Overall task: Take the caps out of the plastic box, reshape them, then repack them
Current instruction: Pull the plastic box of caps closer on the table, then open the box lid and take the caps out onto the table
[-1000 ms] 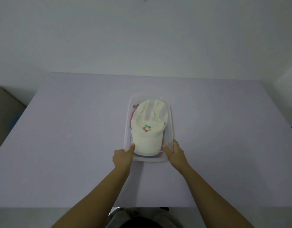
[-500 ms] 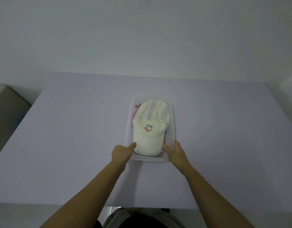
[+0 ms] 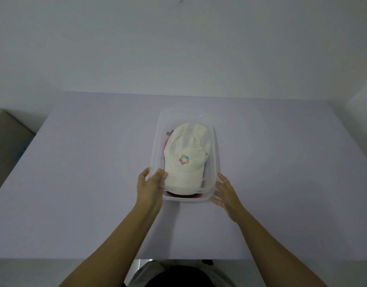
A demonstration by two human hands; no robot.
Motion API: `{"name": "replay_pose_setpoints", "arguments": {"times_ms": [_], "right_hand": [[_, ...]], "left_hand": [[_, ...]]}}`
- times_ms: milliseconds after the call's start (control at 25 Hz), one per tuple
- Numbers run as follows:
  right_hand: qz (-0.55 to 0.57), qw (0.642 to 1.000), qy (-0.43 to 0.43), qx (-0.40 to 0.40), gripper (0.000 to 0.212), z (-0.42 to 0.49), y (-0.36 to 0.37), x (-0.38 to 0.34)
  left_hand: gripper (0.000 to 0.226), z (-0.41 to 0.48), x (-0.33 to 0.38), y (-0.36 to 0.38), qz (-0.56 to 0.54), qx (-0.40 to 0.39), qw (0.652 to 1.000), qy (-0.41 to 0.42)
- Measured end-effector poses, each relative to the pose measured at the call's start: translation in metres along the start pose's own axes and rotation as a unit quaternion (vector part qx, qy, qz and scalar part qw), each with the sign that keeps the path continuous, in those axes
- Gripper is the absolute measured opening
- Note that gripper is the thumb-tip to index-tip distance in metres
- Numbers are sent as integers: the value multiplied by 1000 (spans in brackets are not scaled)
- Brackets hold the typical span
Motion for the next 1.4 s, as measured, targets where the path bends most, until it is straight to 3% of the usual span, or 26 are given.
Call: {"name": "replay_pose_setpoints", "arguments": {"times_ms": [120, 280, 400, 640, 800, 880, 1120, 1200, 1280, 1400], "right_hand": [[-157, 987, -48, -3, 72, -3, 4, -3], [-237, 968, -79, 5, 75, -3, 8, -10], [-249, 966, -77, 7, 75, 2, 5, -6], [-279, 958, -73, 6, 77, 6, 5, -8], [-293, 954, -70, 3, 77, 9, 5, -7], [-297, 952, -69, 2, 77, 9, 6, -7], [-346, 937, -56, -6, 76, 5, 12, -12], [-437, 896, -80, 10, 76, 2, 15, -21], [-525, 829, -184, 52, 76, -10, 30, -48], [-600, 741, -301, 19, 73, -20, 75, -77]], "left_hand": [[51, 21, 43, -23, -58, -6, 996, 61], [41, 52, 108, -87, -37, 20, 991, 126], [40, 67, 118, -131, -4, 44, 993, 108], [55, 95, 65, -153, 19, 57, 998, 30], [56, 108, 45, -156, 152, 23, 988, 5], [55, 115, 45, -161, 274, 21, 961, 17], [55, 129, 51, -172, 555, 73, 829, 6], [56, 123, 53, -162, 600, 82, 796, -2], [60, 114, 66, -139, 632, 105, 765, 64], [58, 105, 72, -64, 589, 24, 780, 209]]}}
Point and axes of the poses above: each hand's wrist, its own z-axis towards the middle knuckle, its own y-axis out of the palm, x = y × z, the point moved 9 cm from there along z, towards the middle knuckle, and after that the axes turned 4 degrees about y, right-handed, at the moved point
